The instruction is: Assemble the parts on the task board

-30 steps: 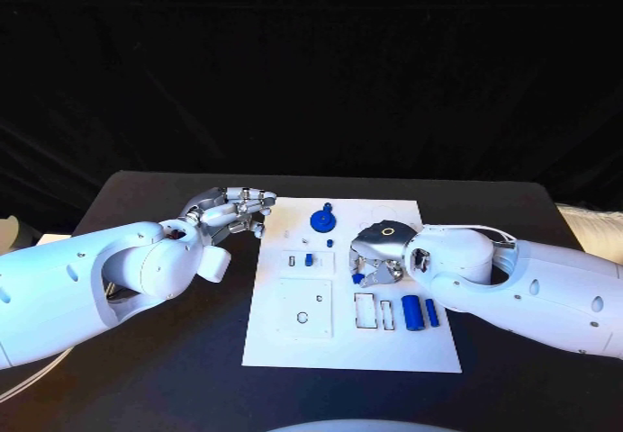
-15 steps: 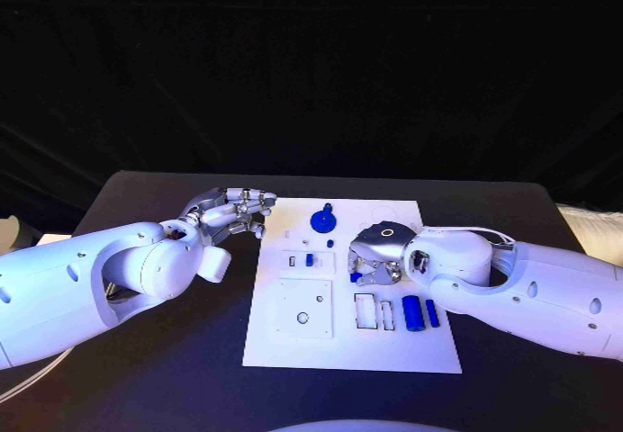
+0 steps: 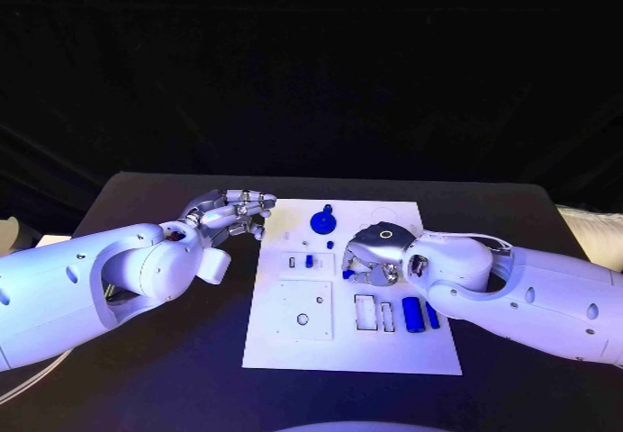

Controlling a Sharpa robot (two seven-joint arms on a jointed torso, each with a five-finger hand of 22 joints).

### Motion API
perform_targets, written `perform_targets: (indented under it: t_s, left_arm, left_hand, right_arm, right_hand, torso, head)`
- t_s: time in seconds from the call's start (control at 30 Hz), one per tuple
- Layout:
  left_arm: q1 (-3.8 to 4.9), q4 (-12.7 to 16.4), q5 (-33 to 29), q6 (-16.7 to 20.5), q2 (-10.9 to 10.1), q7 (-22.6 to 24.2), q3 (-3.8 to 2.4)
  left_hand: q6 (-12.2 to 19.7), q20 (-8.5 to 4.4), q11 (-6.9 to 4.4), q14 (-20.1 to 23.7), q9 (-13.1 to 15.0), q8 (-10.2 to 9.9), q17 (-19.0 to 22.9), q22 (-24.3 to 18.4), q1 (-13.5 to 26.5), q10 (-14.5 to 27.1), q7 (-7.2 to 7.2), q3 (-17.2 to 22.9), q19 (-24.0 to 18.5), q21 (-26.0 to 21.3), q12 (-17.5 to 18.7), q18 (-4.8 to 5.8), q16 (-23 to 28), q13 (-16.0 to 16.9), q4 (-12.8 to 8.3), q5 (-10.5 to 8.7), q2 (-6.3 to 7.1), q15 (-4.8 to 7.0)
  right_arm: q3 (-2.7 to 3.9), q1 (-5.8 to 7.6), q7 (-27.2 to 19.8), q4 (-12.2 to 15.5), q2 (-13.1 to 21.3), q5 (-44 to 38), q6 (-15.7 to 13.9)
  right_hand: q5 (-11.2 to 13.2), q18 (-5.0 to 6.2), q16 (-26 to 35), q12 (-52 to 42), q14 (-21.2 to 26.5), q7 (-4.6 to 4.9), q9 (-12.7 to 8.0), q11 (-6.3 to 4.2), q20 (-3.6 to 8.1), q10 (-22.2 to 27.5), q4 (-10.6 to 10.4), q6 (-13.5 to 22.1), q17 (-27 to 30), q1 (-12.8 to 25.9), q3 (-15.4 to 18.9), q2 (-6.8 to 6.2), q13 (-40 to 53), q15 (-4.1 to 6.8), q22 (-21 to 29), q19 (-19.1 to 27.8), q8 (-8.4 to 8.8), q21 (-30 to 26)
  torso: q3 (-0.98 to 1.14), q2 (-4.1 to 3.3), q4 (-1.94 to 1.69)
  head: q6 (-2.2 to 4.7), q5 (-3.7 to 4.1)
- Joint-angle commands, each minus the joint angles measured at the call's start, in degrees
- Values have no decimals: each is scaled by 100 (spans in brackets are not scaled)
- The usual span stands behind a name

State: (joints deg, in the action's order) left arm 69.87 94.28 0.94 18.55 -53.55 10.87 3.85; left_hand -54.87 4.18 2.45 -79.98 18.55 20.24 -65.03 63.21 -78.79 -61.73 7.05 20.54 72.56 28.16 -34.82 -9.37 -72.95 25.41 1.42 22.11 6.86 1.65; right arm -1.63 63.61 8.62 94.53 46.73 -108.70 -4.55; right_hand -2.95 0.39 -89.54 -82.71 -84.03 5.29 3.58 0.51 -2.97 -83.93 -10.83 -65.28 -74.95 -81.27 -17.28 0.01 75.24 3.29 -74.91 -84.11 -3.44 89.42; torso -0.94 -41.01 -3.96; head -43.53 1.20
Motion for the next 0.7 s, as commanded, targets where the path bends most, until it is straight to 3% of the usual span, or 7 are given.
perform_targets:
  t_s: [0.03,0.47,0.7]
  left_arm:
    - [1,26,-22,-39,-1,15,-3]
    - [1,37,-22,-56,-13,3,-3]
    - [1,38,-22,-59,-13,-10,-2]
  left_hand:
    - [4,16,9,27,-9,-15,9,-8,-46,46,26,2,25,-36,-20,-86,32,-7,-24,24,-8,-7]
    - [17,22,20,36,-29,-22,28,-23,-5,50,36,-10,19,-63,-27,-85,41,-27,-8,19,-15,-17]
    - [22,23,21,40,-34,-25,36,-35,0,54,37,-12,12,-88,-27,-89,45,-31,-9,19,-13,-19]
  right_arm:
    - [0,-4,-31,-2,-17,-98,-113]
    - [0,-4,-42,-15,-35,-82,-221]
    - [1,-4,-2,2,-39,-79,-473]
  right_hand:
    - [-33,-23,-39,39,-595,7,15,34,-1,-253,-20,58,-1496,96,-63,-8,1106,-8,-1452,-553,-18,16]
    - [-8,-25,-46,33,-597,21,25,43,-25,-254,-116,70,-1505,151,-616,107,1110,-29,-1460,-558,-37,22]
    - [-2,-30,-46,15,-597,28,35,46,-30,-262,4,30,-1505,150,-749,-167,1118,-36,-1479,-570,-55,36]
  torso:
    - [-1,1,3]
    - [3,-4,4]
    - [-1,0,0]
  head:
    - [-4,-6]
    - [-3,-15]
    - [9,-22]
